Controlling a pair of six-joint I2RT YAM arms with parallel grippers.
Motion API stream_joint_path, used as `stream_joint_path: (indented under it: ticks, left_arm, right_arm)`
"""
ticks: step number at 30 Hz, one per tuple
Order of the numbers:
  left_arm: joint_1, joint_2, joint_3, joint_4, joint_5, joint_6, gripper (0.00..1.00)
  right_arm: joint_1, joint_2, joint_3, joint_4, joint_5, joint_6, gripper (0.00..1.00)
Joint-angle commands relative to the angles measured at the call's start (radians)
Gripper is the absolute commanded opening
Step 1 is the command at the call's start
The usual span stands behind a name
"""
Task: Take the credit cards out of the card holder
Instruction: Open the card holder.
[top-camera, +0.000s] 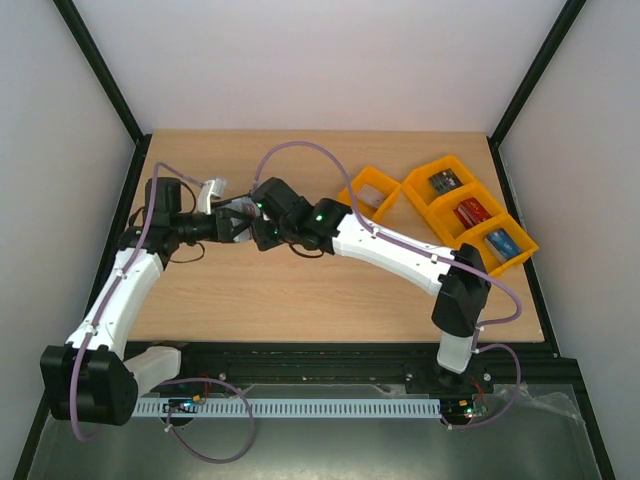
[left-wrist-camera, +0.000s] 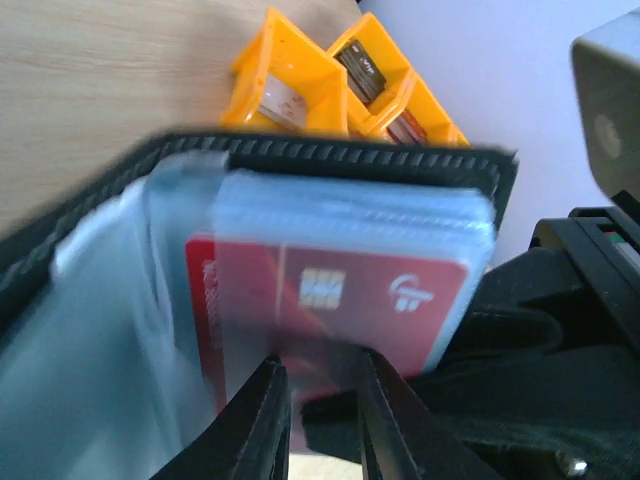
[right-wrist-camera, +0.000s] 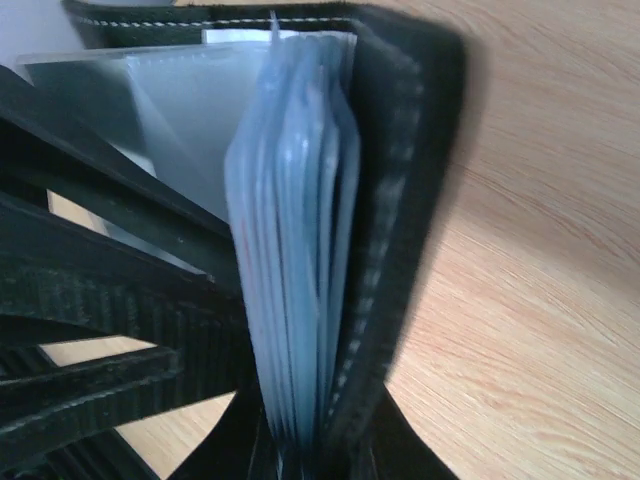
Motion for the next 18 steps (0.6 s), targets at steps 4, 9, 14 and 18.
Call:
stream_joint_path:
  ticks: [4,9,14,18]
  left_arm:
    - [0.001,-0.019,-0.017,0.066,-0.057,-0.091,0.24]
    - [0.033,-0.025,-0.019,0.055,-0.066,-0.054,0.25]
    - [0.029,-0.027,-0.031,0.076,0.137,-0.084,0.31]
    - [0.01,-0.027,-0.016,0.079,0.268,-0.078,0.35]
  right_arm:
    - [-0.015,-0.078,-0.034,0.197,-0.252,0.016,0.02]
    - [-0.066,-0.19,-0.189,0.379,-0.406,0.021,0.02]
    - [-0.092,-0.278,-0.299,0.529,-0.56,0.023,0.02]
    - [-0.094,-0.304,-0.314,0.565,-0.616,-0.001,0.02]
